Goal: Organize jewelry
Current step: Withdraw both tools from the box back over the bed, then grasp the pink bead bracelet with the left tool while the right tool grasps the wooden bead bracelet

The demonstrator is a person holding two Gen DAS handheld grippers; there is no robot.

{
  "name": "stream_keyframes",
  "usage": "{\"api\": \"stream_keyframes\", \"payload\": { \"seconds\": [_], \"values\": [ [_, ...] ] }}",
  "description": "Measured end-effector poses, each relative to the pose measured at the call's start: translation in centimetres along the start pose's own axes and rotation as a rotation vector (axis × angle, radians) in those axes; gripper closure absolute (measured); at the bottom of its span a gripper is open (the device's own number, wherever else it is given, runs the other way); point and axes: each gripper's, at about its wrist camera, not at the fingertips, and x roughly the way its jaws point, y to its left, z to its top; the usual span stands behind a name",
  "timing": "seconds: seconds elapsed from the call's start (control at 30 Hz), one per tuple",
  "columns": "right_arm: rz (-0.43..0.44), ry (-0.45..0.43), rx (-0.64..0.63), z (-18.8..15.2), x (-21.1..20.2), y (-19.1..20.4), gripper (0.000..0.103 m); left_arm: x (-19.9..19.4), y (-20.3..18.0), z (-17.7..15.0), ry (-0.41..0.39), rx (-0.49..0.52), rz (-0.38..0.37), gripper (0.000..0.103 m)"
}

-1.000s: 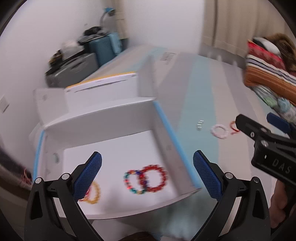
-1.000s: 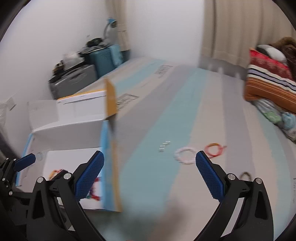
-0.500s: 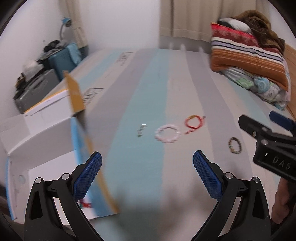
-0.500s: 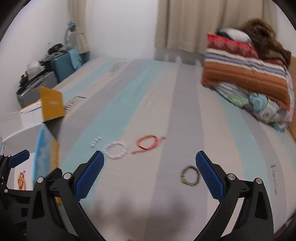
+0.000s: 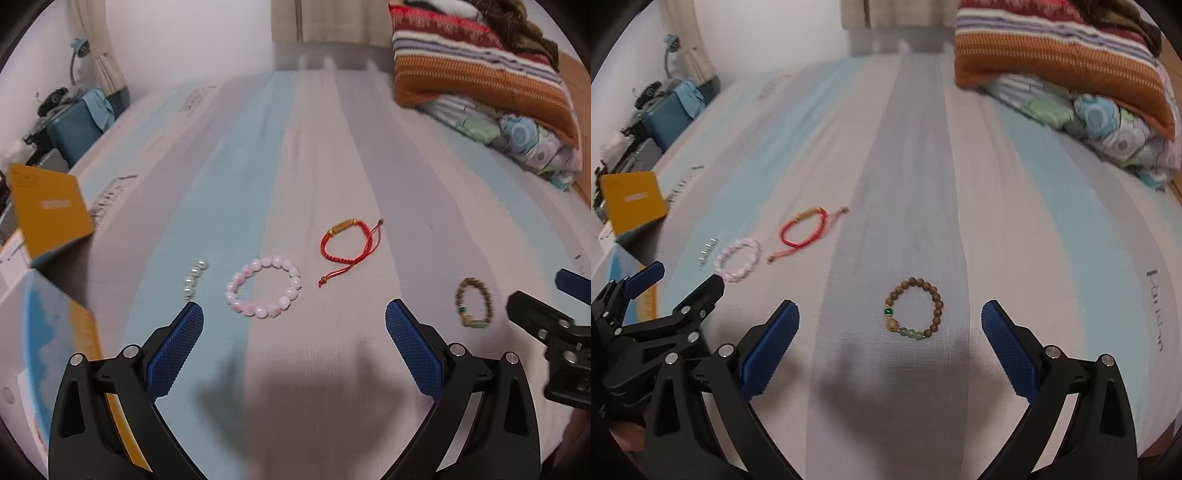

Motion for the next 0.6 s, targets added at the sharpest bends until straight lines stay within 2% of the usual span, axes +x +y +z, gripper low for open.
{"api": "stream_keyframes", "payload": {
  "seconds": [0.2, 0.3, 0.4, 0.53, 0.6],
  "values": [
    [-0.034, 0.057, -0.033, 0.6, 2.9, 0.7, 0.010, 4.6, 0.4, 0.1, 0.040, 0.013, 0.016, 0.006],
    [-0.027, 0.102, 0.014, 0.6, 4.6, -0.2, 0.011, 6.2, 1.4, 0.0, 0.058, -0.005, 0.018, 0.006],
    [-0.016, 0.150, 0.048, 0.5, 6.2, -0.9, 0.018, 7.7, 2.4, 0.0, 0.089, -0.037, 0.009, 0.006],
    [-0.033, 0.178, 0.056, 0.4, 7.4, -1.0, 0.020, 9.5, 3.3, 0.1, 0.109, -0.072, -0.007, 0.007],
    [-0.040, 0.200, 0.062, 0.3, 8.2, -1.0, 0.029, 10.0, 3.5, 0.0, 0.115, -0.075, -0.012, 0.007]
  ]
}}
